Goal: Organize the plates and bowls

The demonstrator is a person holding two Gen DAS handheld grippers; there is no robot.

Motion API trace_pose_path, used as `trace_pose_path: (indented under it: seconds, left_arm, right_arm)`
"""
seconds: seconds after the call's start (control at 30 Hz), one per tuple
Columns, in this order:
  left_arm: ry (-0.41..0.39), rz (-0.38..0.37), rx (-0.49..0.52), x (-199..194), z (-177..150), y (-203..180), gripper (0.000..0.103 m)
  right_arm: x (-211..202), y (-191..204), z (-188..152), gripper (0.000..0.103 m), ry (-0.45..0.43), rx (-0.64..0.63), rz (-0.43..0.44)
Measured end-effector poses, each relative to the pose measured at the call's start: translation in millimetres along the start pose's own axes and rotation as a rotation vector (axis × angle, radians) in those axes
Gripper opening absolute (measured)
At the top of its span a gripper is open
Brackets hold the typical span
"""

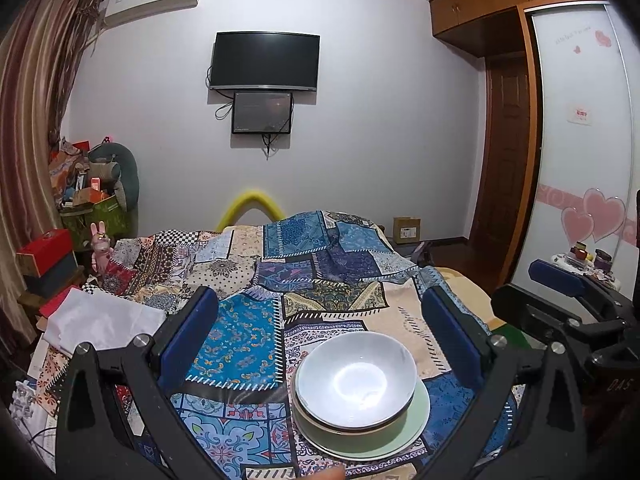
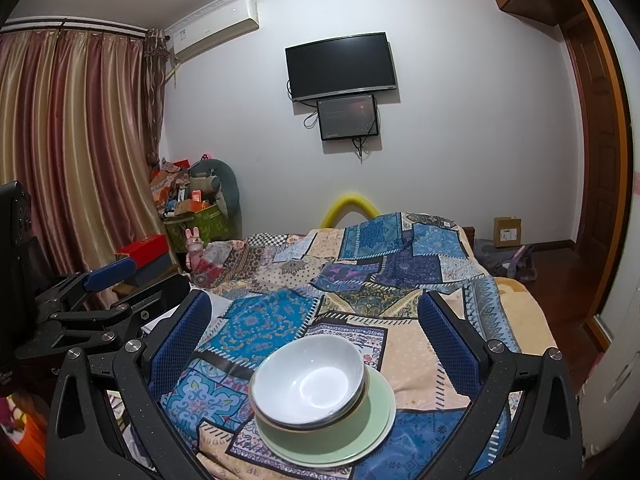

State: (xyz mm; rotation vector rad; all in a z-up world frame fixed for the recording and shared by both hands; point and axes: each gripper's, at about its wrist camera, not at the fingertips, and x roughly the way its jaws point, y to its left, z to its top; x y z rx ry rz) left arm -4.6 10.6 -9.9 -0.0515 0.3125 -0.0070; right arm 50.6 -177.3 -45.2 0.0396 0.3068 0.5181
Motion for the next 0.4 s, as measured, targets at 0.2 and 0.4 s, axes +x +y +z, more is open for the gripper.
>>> trace_pose_path:
  seconds: [0.2,0.4]
  left_arm:
    - [-0.011,0.019,0.009,-0.5,-1.2,-1.5,0.103]
    - [0.002,0.012,0.003,-0.4,-2.7,-1.1,0.103]
  right_arm:
    - [1.1,1.5,-0.3,0.103,0.004,0.003,-0.001]
    - [1.1,2.0,-0.7,0.103,0.006,0.004,-0.002]
